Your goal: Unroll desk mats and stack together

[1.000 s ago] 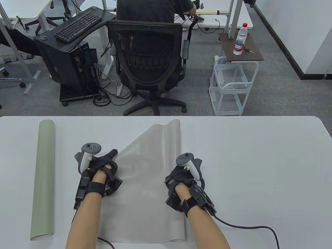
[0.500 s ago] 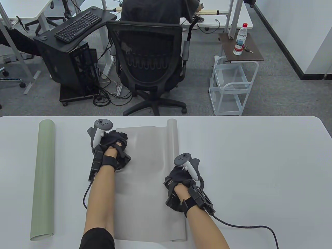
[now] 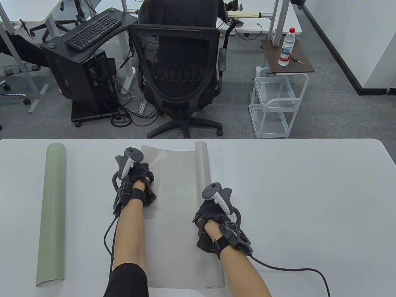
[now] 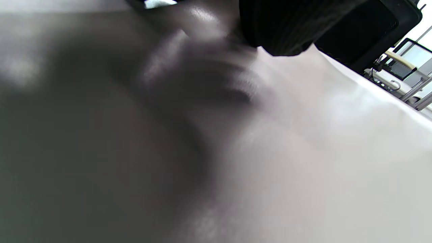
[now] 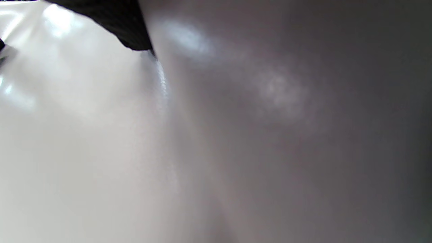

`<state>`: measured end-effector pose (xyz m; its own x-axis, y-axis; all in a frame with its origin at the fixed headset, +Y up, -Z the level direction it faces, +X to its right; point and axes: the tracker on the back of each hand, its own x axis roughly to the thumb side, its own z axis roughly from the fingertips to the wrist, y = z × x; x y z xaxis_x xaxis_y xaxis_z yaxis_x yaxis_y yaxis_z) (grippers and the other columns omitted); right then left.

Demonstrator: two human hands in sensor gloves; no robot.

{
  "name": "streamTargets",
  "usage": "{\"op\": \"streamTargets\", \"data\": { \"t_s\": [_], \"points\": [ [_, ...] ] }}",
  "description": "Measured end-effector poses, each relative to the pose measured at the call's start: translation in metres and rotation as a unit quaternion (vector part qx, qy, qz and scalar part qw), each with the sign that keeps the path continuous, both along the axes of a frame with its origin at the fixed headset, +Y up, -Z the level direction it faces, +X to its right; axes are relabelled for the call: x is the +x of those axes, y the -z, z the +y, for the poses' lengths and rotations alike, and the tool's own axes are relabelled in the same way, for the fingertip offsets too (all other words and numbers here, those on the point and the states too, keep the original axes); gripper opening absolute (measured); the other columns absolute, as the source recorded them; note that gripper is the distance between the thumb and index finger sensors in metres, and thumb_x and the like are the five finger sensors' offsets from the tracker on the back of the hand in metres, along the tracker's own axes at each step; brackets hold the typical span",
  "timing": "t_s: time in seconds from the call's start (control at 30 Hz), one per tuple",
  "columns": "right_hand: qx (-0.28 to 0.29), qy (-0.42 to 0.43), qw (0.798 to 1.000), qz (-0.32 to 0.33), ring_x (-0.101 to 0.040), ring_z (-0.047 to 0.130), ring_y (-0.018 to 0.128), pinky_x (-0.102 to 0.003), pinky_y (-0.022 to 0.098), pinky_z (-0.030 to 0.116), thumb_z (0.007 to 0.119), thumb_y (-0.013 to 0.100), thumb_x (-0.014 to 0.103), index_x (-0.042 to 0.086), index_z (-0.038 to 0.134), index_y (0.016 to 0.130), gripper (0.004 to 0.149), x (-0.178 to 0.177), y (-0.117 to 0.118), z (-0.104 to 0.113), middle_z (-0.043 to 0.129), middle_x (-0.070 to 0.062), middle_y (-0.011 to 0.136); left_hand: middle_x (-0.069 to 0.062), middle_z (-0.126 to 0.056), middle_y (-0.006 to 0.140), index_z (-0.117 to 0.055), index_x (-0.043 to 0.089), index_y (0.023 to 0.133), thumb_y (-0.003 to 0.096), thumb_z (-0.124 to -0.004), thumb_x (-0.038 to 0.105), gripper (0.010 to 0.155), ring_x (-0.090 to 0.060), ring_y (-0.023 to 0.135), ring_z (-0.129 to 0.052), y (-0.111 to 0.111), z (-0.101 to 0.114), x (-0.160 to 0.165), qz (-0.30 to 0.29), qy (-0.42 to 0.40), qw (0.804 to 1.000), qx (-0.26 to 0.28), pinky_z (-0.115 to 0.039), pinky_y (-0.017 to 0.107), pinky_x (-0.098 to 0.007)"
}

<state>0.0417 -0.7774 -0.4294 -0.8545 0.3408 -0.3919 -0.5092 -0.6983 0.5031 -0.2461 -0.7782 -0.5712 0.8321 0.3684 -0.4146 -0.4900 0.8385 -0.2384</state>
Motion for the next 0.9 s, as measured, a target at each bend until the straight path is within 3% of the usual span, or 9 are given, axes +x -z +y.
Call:
{"op": "streamTargets", "data": {
  "t_s": [0.1, 0.2, 0.37, 0.53, 0.6, 0.67, 0.73, 0.8, 0.9],
  "points": [
    [-0.001, -0.012, 1.0, -0.001, -0.017, 0.08, 0.061, -0.03, 0.051, 0.083, 0.071, 0.061, 0.039, 0.02, -0.016, 0.093, 0.095, -0.002, 0.0, 0.0, 0.042, -0.008, 0.096, -0.013, -0.012, 0.111, -0.036, 0.033, 0.102, 0.044, -0.068, 0.047, 0.068, -0.044, 0.1, -0.025, -0.01, -0.006, 0.008, 0.004, 0.106, 0.992, -0.07, -0.033, 0.072, -0.058],
    [-0.004, -0.021, 1.0, 0.0, -0.018, 0.08, 0.061, -0.03, 0.051, 0.083, 0.071, 0.061, 0.039, 0.02, -0.017, 0.093, 0.095, -0.004, 0.002, 0.0, 0.041, -0.008, 0.096, -0.015, -0.007, 0.11, -0.031, 0.026, 0.102, 0.0438, -0.074, 0.044, 0.074, -0.045, 0.1, -0.022, -0.032, -0.001, 0.016, 0.003, 0.101, 0.994, -0.049, -0.033, 0.073, -0.059],
    [-0.004, -0.023, 1.0, 0.009, -0.018, 0.079, 0.061, -0.03, 0.05, 0.084, 0.07, 0.062, 0.039, 0.02, -0.017, 0.093, 0.094, -0.008, 0.007, 0.0, 0.041, -0.008, 0.096, -0.016, -0.022, 0.113, -0.034, 0.023, 0.101, 0.0411, -0.075, 0.047, 0.077, -0.046, 0.101, -0.037, -0.097, 0.018, 0.037, -0.118, 0.117, 0.986, -0.012, -0.042, 0.071, -0.059],
    [-0.008, -0.002, 1.0, 0.007, -0.018, 0.078, 0.061, -0.03, 0.05, 0.083, 0.069, 0.062, 0.04, 0.021, -0.017, 0.093, 0.094, -0.006, 0.01, -0.001, 0.041, -0.007, 0.096, -0.02, -0.024, 0.114, -0.03, 0.026, 0.103, 0.0383, -0.076, 0.061, 0.086, -0.053, 0.102, -0.037, -0.155, 0.005, 0.044, -0.176, 0.141, 0.962, -0.156, -0.048, 0.071, -0.062],
    [-0.007, 0.01, 1.0, 0.006, -0.017, 0.079, 0.061, -0.029, 0.05, 0.083, 0.067, 0.062, 0.044, 0.021, -0.016, 0.094, 0.092, -0.003, 0.01, -0.002, 0.042, -0.005, 0.096, -0.018, -0.014, 0.111, -0.025, 0.027, 0.102, 0.0375, -0.073, 0.062, 0.087, -0.049, 0.102, -0.026, -0.162, 0.0, 0.038, -0.172, 0.144, 0.961, -0.164, -0.043, 0.072, -0.06],
    [-0.016, 0.047, 0.999, -0.012, -0.017, 0.079, 0.062, -0.029, 0.051, 0.083, 0.05, 0.056, 0.061, 0.022, -0.015, 0.095, 0.085, 0.003, 0.011, -0.002, 0.043, -0.004, 0.096, -0.017, -0.025, 0.112, -0.037, 0.027, 0.102, 0.0335, -0.08, 0.06, 0.087, -0.047, 0.101, -0.034, -0.164, 0.0, 0.036, -0.147, 0.13, 0.975, -0.107, -0.047, 0.07, -0.06],
    [-0.019, 0.113, 0.992, -0.051, -0.019, 0.081, 0.063, -0.032, 0.052, 0.083, 0.038, 0.052, 0.066, 0.017, -0.012, 0.097, 0.083, 0.014, 0.009, -0.001, 0.045, -0.005, 0.098, -0.016, -0.022, 0.111, -0.034, 0.028, 0.102, 0.0346, -0.079, 0.059, 0.086, -0.047, 0.102, -0.032, -0.162, 0.0, 0.038, -0.147, 0.133, 0.969, -0.144, -0.046, 0.071, -0.059],
    [-0.03, 0.159, 0.985, -0.065, -0.025, 0.079, 0.067, -0.037, 0.055, 0.081, 0.042, 0.059, 0.057, 0.011, -0.012, 0.096, 0.08, 0.021, 0.009, 0.001, 0.043, -0.01, 0.1, -0.016, -0.023, 0.111, -0.035, 0.027, 0.101, 0.0338, -0.079, 0.058, 0.086, -0.047, 0.101, -0.033, -0.161, 0.001, 0.04, -0.142, 0.135, 0.971, -0.14, -0.047, 0.071, -0.059],
    [-0.01, 0.223, 0.97, -0.1, -0.03, 0.086, 0.074, -0.042, 0.058, 0.083, 0.068, 0.06, 0.045, -0.001, 0.004, 0.098, 0.087, 0.034, 0.01, 0.008, 0.049, -0.012, 0.098, -0.016, -0.024, 0.111, -0.035, 0.028, 0.101, 0.0331, -0.08, 0.058, 0.087, -0.047, 0.101, -0.034, -0.159, 0.001, 0.039, -0.139, 0.137, 0.97, -0.143, -0.049, 0.071, -0.059]
  ]
}}
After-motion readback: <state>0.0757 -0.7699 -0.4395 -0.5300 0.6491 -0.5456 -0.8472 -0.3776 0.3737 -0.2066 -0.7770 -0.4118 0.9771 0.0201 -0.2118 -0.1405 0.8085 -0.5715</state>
